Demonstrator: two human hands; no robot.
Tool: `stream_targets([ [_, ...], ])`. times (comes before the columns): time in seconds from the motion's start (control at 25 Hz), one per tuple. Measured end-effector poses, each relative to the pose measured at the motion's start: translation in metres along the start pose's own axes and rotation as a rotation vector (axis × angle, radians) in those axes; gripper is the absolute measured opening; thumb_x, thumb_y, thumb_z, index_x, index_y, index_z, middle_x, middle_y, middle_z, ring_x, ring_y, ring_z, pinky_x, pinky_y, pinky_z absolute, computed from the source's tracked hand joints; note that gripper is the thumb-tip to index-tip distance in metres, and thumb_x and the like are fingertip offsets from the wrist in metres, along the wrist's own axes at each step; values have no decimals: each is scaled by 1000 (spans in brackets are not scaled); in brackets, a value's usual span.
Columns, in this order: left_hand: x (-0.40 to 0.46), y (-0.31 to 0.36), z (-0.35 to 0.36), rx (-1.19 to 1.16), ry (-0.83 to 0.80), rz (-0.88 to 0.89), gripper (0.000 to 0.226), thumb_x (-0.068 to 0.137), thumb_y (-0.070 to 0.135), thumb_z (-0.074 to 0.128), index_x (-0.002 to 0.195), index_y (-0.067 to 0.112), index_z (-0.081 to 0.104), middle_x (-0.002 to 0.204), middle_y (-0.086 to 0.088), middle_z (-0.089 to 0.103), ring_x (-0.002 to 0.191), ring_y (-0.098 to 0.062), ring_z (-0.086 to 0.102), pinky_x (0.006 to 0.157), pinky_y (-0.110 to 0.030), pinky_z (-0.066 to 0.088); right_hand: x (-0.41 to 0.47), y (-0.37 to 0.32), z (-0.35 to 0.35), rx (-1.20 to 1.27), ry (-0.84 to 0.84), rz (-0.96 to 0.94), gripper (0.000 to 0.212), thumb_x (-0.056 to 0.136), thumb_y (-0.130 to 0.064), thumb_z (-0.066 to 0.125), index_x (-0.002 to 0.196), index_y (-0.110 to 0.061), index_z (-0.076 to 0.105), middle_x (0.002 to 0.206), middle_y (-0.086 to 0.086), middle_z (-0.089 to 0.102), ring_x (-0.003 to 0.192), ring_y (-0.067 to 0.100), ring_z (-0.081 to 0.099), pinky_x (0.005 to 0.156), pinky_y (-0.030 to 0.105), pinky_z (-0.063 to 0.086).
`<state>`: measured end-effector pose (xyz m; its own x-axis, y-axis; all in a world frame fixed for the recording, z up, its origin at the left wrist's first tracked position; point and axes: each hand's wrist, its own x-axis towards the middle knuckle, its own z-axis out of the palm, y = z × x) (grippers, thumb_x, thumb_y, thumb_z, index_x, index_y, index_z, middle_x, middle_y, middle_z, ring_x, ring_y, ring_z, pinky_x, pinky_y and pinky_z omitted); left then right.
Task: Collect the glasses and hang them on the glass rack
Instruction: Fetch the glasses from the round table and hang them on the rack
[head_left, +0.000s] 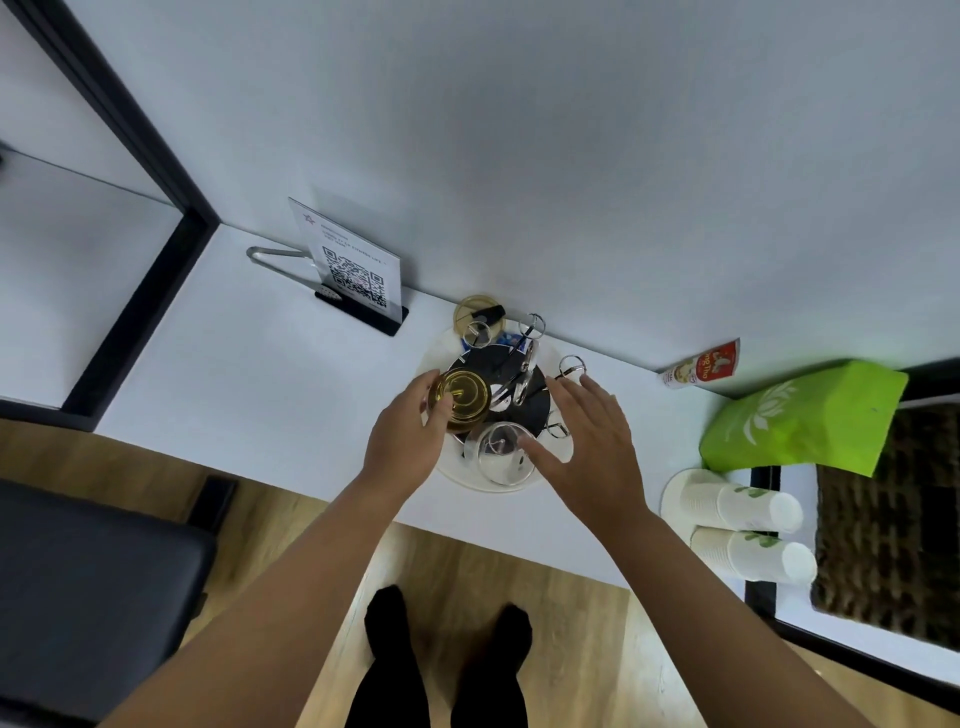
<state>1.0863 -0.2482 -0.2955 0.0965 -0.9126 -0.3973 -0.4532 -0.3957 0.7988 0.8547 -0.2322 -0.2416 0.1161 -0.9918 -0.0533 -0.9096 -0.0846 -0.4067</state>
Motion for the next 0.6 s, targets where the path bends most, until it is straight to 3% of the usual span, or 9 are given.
stream_targets([
  [0.16,-5,10,-7,69,-29,50,49,106,49,49,153,34,44,153,7,53,140,-16,50,104,-30,42,-1,2,-1,18,-30,16,74,95,-54,70,157,-19,47,158,7,52,152,29,38,124,54,31],
  [0.4,-24,27,-24,205,-16,205,52,104,45,55,154,32,44,154,10,50,141,-11,44,104,-22,32,-4,9,-15,-4,-83,-2,79,93,-52,74,159,-19,44,160,5,50,152,27,37,126,44,27],
  [0.6,-42,47,-39,259,-35,283,53,103,43,58,153,31,45,156,10,48,144,-13,41,108,-25,31,-16,9,-40,59,-40,51,76,92,-47,77,156,-19,47,154,5,55,146,27,42,120,36,29],
])
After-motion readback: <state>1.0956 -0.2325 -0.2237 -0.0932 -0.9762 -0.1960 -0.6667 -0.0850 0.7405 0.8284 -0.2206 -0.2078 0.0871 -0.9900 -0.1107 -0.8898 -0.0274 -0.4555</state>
